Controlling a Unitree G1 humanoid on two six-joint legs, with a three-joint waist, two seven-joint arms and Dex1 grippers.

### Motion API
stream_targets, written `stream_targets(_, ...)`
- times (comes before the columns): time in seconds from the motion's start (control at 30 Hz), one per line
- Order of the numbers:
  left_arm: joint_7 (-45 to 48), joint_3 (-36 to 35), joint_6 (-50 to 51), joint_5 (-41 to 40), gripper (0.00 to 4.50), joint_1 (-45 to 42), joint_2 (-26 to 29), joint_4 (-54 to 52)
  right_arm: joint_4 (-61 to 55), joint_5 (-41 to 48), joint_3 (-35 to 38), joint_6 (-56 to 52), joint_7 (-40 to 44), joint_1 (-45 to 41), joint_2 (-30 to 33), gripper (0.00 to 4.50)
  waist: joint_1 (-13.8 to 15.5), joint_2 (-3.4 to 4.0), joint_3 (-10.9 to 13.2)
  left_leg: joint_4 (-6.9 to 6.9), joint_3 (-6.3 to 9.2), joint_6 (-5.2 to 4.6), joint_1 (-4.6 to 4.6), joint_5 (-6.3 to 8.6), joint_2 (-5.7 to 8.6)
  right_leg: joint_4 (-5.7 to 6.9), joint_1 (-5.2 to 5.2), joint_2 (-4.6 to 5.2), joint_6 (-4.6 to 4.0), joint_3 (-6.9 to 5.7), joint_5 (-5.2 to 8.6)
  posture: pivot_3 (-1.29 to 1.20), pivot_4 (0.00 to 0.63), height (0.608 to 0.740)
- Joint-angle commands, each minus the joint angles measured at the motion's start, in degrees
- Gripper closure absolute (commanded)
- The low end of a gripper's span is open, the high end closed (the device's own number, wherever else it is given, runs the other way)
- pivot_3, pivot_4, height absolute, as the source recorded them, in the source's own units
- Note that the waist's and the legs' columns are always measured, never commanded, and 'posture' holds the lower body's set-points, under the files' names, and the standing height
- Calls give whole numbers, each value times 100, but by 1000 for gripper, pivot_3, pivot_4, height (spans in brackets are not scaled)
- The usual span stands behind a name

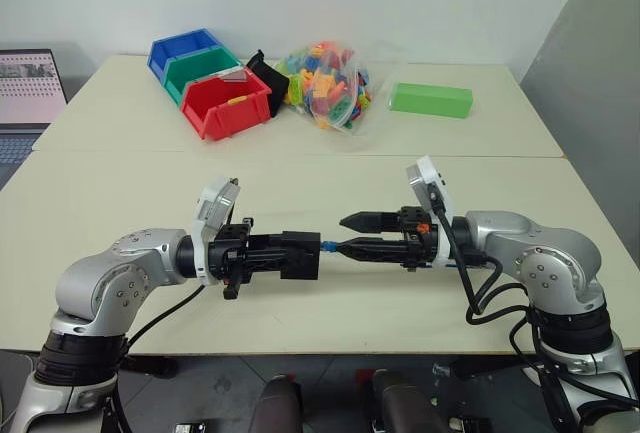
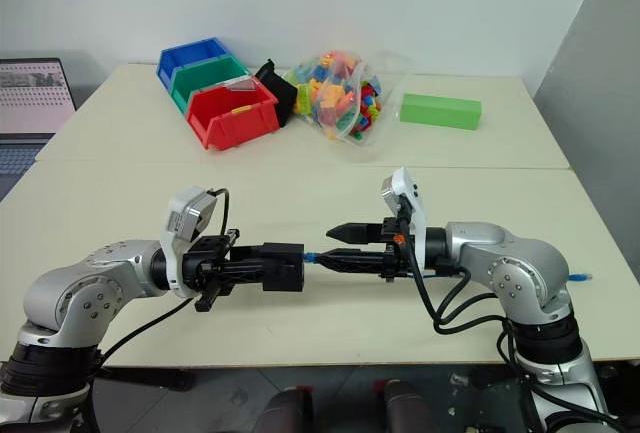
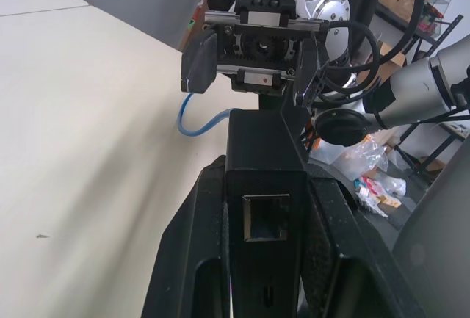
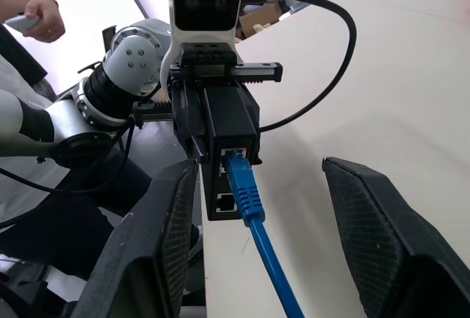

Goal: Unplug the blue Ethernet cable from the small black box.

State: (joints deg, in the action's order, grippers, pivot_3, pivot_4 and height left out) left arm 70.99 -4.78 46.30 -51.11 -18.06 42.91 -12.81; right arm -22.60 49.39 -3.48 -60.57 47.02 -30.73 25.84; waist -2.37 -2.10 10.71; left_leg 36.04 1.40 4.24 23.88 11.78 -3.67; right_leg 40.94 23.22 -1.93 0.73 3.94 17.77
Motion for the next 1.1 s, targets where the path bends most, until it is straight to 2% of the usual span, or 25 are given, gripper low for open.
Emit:
stream_targets(0.03, 125, -88, -160, 34, 3699, -61, 46, 10, -146, 221, 9, -41, -66, -68, -49, 1643, -1, 0, 0, 0, 0, 0, 0, 0, 0, 0, 0, 0, 0, 0, 0, 0, 150, 740)
stream_targets(0.43, 220, -52, -282, 170, 3699, -6, 19, 41, -224, 189, -335, -51, -469, -85, -338, 1643, -8, 0, 0, -1, 0, 0, 1, 0, -1, -2, 1, 0, 1, 0, 1, 0, 150, 740)
stream_targets(0.93, 235, -26, -327, 232, 3699, 27, -14, 33, -165, 193, -429, 2, -471, -108, -336, 1643, -52, 1, 1, -4, 1, 0, 2, 0, -1, -4, 2, -1, 1, 1, 1, 0, 150, 740)
stream_targets(1.03, 229, -27, -329, 227, 3699, 32, -14, 26, -157, 166, -453, 20, -440, -105, -314, 2174, -52, 1, 1, -4, 1, 0, 2, 0, -1, -5, 2, -1, 1, 1, 1, 0, 150, 740)
stream_targets(1.1, 220, -29, -324, 216, 3699, 30, -18, 16, -155, 154, -468, 28, -425, -101, -303, 2745, -53, 1, 1, -5, 1, 0, 2, 0, -1, -5, 2, -1, 1, 1, 1, 0, 150, 740)
